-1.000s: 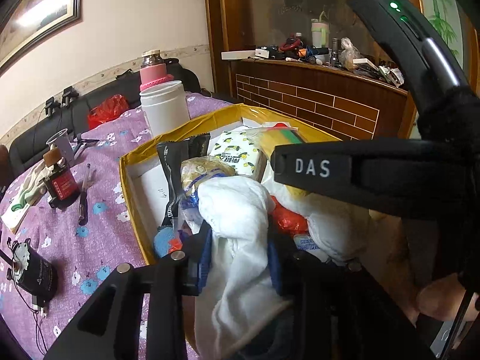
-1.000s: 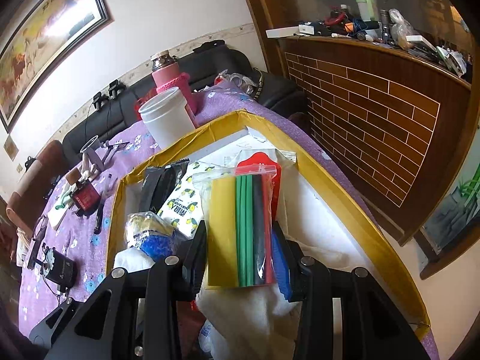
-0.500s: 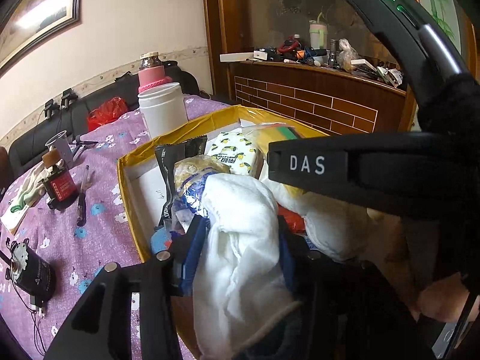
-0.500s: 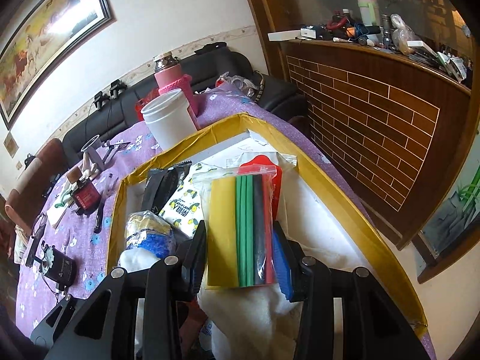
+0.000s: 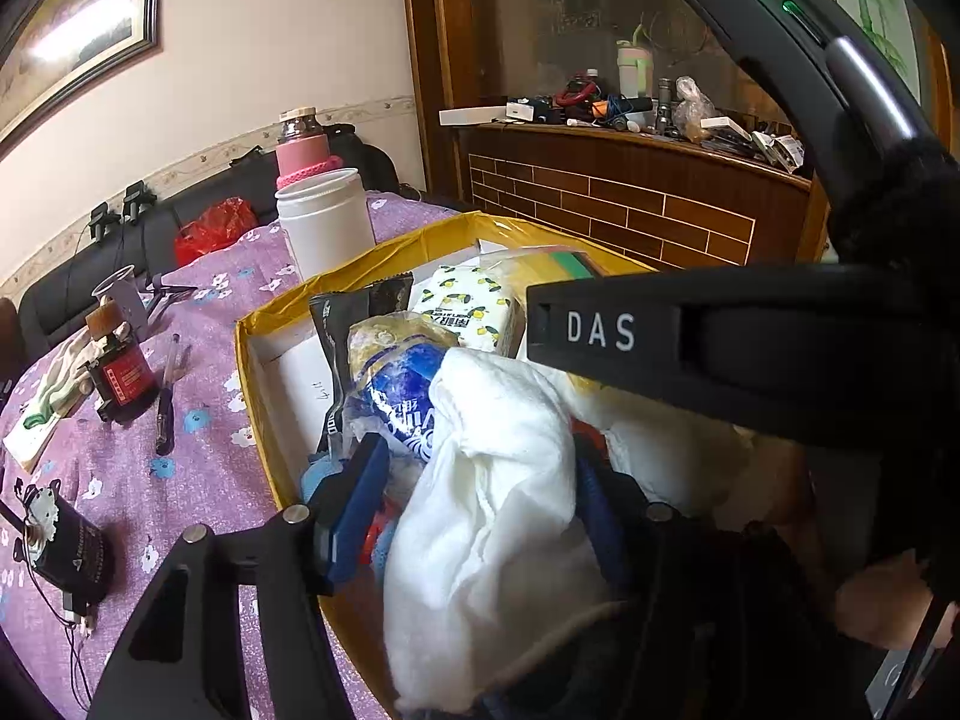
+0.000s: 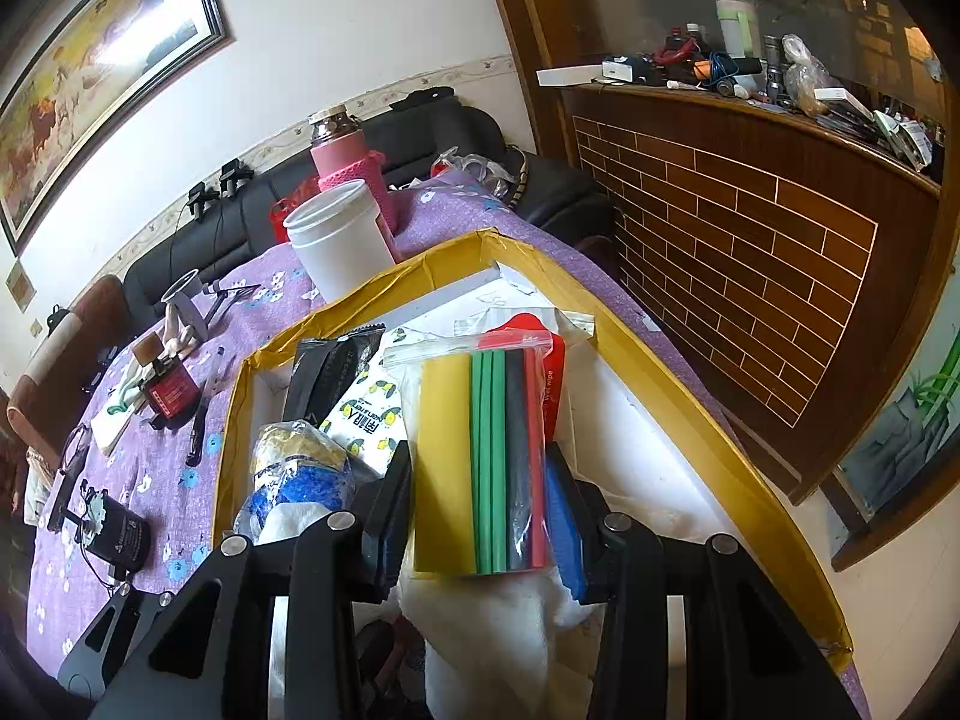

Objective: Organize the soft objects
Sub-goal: 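Lower the white sock and tube bag into the tray and open both grippers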

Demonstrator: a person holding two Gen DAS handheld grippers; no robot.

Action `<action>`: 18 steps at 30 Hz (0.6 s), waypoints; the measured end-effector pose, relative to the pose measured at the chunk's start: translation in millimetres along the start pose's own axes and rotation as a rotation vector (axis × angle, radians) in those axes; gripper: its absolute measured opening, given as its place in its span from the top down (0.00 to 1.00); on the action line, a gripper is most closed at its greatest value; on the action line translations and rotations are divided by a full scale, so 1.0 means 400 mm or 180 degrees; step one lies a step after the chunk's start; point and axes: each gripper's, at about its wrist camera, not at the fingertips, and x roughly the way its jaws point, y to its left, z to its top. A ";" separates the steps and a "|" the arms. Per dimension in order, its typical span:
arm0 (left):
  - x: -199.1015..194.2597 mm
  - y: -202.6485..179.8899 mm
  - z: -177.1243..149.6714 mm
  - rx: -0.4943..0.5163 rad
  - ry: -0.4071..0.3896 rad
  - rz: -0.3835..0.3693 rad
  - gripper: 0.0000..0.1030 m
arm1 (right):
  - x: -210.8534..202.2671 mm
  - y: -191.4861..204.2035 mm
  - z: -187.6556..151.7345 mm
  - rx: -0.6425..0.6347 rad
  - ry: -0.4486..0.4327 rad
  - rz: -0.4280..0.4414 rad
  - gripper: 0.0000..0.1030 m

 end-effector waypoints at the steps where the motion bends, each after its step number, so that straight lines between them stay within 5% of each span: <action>1: 0.000 0.000 0.000 0.0001 -0.0002 0.0000 0.41 | 0.000 0.001 0.000 0.0000 -0.0001 0.0001 0.58; 8: -0.002 -0.001 0.001 0.0012 -0.0015 0.0008 0.36 | 0.000 0.001 0.000 0.0000 -0.0007 0.0002 0.57; 18: 0.000 -0.001 0.000 0.0013 -0.0014 0.0018 0.34 | -0.008 0.005 0.005 -0.0005 -0.0070 0.0004 0.42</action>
